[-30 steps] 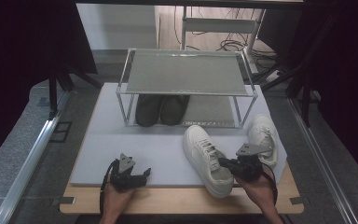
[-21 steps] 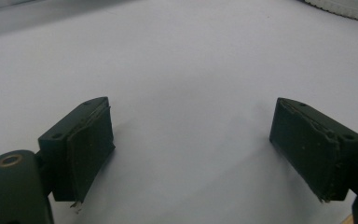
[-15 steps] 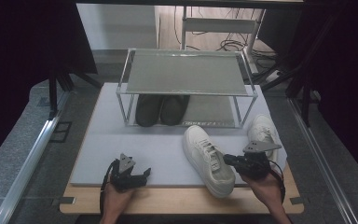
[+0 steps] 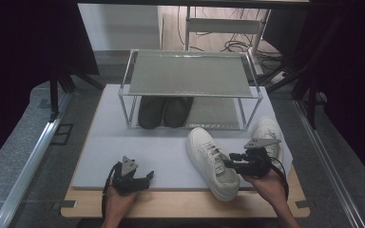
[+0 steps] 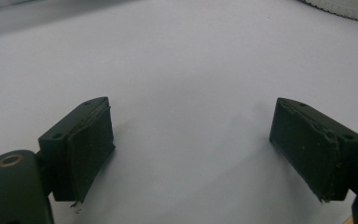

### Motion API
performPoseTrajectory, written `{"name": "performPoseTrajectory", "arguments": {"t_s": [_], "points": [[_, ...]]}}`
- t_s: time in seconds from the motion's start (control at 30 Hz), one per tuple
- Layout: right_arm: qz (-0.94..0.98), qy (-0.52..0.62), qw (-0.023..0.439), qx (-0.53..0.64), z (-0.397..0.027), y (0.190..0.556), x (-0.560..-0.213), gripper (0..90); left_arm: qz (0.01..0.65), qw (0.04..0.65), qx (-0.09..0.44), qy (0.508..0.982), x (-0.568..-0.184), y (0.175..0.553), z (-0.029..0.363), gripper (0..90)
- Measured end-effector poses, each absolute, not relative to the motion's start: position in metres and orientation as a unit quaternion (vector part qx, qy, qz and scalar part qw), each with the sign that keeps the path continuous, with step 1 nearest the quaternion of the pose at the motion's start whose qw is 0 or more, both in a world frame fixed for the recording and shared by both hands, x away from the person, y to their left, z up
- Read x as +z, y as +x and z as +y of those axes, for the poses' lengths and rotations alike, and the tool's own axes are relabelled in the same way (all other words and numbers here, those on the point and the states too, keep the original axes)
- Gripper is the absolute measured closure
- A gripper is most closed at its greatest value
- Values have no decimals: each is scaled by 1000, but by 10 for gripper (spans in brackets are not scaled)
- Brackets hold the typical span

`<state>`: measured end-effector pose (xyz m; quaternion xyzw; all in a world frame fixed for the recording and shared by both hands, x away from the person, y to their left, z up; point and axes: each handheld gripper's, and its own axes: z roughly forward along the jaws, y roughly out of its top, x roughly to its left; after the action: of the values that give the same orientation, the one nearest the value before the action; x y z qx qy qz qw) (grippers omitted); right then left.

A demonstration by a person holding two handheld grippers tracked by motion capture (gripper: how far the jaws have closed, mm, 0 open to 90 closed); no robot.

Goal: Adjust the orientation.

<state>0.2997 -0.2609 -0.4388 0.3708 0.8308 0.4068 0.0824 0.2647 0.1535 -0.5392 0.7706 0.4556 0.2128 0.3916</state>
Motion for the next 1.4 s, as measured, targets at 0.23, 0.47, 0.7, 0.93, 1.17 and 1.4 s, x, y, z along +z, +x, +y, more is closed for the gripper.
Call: {"name": "performPoseTrajectory", "arguments": {"t_s": [0.23, 0.47, 0.7, 0.93, 1.17, 1.4], "points": [[835, 376, 76, 396, -256, 307, -445, 598, 455, 391, 213, 771, -539, 265, 154, 132], [840, 382, 69, 378, -253, 314, -449, 680, 455, 391, 213, 772, -539, 265, 154, 133], [828, 421, 22, 369, -255, 321, -445, 782, 455, 391, 213, 771, -539, 265, 154, 133], [789, 458, -61, 406, -265, 330, -446, 796, 454, 391, 213, 772, -539, 265, 154, 133], [768, 465, -115, 426, -265, 335, -441, 808, 455, 391, 213, 771, -539, 265, 154, 134], [749, 454, -156, 456, -261, 337, -436, 809, 455, 391, 213, 771, -539, 265, 154, 134]]}}
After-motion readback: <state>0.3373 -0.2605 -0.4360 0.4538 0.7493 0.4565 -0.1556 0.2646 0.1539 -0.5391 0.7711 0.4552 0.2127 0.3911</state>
